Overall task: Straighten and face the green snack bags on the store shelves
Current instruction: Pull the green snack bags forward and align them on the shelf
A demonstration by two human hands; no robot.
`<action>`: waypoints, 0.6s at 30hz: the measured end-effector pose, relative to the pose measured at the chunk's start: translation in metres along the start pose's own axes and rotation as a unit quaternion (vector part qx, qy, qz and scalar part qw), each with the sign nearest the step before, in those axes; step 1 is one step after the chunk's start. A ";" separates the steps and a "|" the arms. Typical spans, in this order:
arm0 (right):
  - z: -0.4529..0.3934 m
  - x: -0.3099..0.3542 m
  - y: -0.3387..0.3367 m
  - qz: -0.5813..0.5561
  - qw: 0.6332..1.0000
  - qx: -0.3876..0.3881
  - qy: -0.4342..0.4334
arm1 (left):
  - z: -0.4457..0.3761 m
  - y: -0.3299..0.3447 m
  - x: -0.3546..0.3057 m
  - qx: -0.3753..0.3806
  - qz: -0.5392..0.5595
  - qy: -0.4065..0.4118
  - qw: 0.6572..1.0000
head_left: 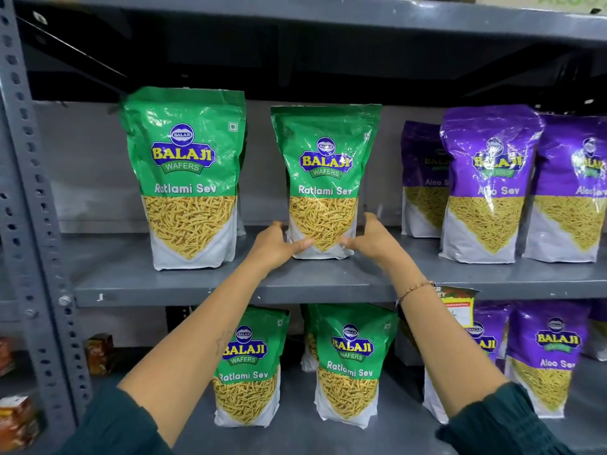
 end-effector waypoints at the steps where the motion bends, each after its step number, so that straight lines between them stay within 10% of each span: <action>1: 0.007 0.005 -0.001 0.063 0.995 -0.072 -0.004 | 0.006 -0.006 -0.004 -0.016 -0.016 0.018 1.000; 4: 0.038 0.037 0.011 0.073 0.961 -0.235 -0.122 | 0.034 -0.038 -0.018 -0.116 0.039 0.124 0.985; 10: 0.036 0.099 0.086 -0.013 0.977 -0.050 -0.209 | 0.081 -0.140 0.011 -0.392 0.129 0.188 0.891; 14: 0.016 0.111 0.134 -0.029 0.982 0.119 -0.142 | 0.061 -0.183 0.058 -0.274 0.047 -0.016 0.961; 18: 0.008 0.122 0.158 -0.046 0.979 0.147 -0.133 | 0.047 -0.189 0.080 -0.067 0.088 -0.054 0.992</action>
Point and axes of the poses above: each hand's wrist, its own z-axis away from the middle knuckle, its own y-axis out of the palm, x = y × z, the point moved 4 cm from there along -z, towards the middle knuckle, and after that the axes turned 11 degrees about z, right-handed, at the moved point
